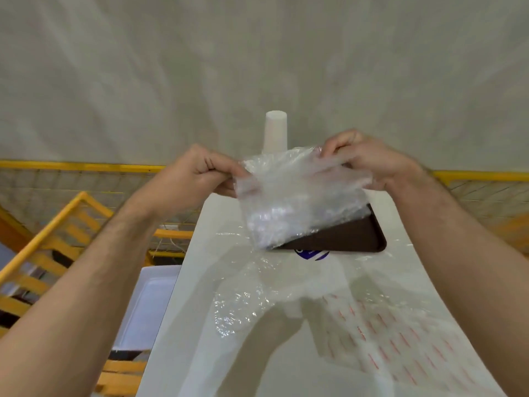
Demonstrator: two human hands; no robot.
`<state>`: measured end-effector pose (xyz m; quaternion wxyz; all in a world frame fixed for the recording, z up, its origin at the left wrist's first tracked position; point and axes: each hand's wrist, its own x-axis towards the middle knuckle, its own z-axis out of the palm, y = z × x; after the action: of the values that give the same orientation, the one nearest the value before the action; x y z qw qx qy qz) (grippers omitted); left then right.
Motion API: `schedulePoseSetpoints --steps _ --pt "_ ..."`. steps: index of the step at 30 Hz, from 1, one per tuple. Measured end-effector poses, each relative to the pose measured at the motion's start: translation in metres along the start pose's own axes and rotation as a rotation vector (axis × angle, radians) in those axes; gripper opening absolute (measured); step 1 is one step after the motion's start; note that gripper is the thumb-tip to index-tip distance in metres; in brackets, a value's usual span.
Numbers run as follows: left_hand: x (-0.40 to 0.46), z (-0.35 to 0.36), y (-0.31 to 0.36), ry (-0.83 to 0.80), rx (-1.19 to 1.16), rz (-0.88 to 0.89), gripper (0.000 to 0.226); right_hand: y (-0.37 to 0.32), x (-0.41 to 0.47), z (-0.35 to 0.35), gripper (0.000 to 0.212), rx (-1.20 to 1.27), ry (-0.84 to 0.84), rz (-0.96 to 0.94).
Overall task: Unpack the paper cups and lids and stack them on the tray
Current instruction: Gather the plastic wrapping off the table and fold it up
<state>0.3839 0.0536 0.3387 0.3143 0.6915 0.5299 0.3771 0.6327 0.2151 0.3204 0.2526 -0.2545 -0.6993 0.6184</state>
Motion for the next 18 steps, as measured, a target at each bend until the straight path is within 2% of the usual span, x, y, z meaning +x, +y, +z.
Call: schedulePoseSetpoints --steps 3,4,7,8,12,14,18 --pt "-0.004 0.002 -0.007 -0.004 -0.032 -0.073 0.053 -0.001 0.002 0.0 0.062 -0.018 -0.062 0.028" --pt "-0.005 0.001 -0.009 -0.022 -0.113 -0.104 0.047 -0.001 0.004 -0.002 0.066 -0.026 -0.082 0.037" --pt "-0.006 -0.008 -0.012 -0.16 -0.585 -0.292 0.036 -0.006 0.006 -0.007 0.063 -0.051 -0.155 0.065" --pt "-0.004 -0.01 -0.014 -0.19 -0.66 -0.337 0.037 -0.008 0.007 -0.008 0.059 -0.08 -0.178 0.069" --pt "0.013 0.009 -0.013 -0.207 -0.494 -0.439 0.027 -0.018 0.011 -0.003 0.044 -0.2 -0.276 0.103" --pt "0.021 0.025 -0.008 -0.278 -0.423 -0.454 0.025 -0.022 0.012 0.003 0.036 -0.25 -0.335 0.126" --pt "0.029 0.044 -0.007 -0.31 -0.46 -0.439 0.018 -0.022 0.008 0.006 0.046 -0.161 -0.366 0.17"
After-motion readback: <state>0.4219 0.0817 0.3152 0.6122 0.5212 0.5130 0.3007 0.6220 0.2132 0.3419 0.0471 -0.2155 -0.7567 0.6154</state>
